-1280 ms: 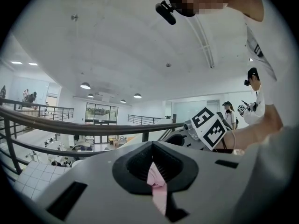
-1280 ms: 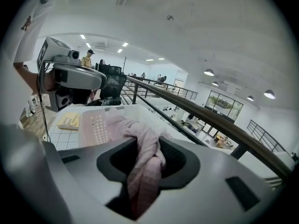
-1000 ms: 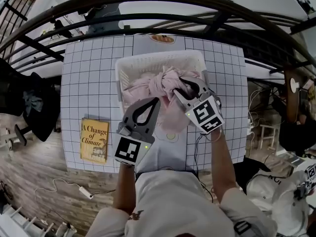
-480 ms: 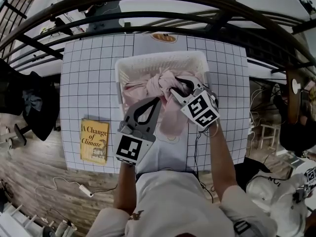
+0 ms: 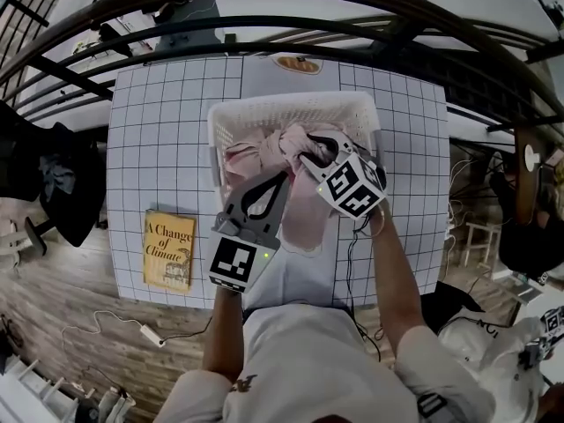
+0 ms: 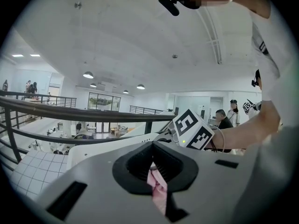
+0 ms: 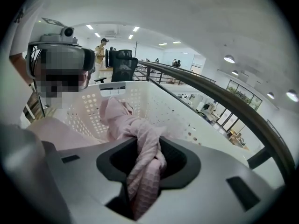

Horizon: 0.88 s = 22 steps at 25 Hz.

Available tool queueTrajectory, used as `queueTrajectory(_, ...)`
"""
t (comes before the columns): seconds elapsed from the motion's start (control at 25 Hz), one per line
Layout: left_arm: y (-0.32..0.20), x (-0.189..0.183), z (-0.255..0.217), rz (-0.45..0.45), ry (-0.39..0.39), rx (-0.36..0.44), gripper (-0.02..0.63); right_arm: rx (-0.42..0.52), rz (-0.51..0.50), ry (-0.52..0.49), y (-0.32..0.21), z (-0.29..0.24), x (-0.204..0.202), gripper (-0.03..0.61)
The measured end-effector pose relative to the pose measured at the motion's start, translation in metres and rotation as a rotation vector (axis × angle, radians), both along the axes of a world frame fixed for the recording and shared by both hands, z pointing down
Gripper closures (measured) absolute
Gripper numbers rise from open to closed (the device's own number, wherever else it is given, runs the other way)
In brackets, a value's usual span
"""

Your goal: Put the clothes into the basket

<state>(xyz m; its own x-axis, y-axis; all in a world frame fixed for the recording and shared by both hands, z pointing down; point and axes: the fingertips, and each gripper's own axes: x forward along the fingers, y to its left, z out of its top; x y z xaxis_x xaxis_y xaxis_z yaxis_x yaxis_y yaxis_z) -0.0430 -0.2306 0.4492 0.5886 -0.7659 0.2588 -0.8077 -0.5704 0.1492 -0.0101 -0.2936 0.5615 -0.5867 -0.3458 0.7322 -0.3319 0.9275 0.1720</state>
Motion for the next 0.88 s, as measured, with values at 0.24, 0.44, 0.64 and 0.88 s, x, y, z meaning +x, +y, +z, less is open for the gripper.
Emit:
queueTrajectory(0.24, -0.002, 0.000, 0.005, 0.001, -0.005, -0.014, 0.611, -0.036, -0.011, 0.009, -0.003, 0.020, 0.001, 0.434)
queueTrajectory(0.44, -0.004, 0.000, 0.010, 0.002, -0.007, -0.027, 0.611, -0.052, -0.019, 0.027, -0.002, 0.030, 0.001, 0.430)
queueTrajectory(0.64, -0.006, 0.002, 0.014, 0.008, -0.013, -0.034, 0.611, -0.064, -0.024, 0.051, -0.005, 0.038, 0.000, 0.426)
queueTrajectory(0.88, -0.009, 0.002, 0.015, 0.009, -0.018, -0.040, 0.611, -0.075, -0.028, 0.079, -0.007, 0.051, -0.001, 0.426)
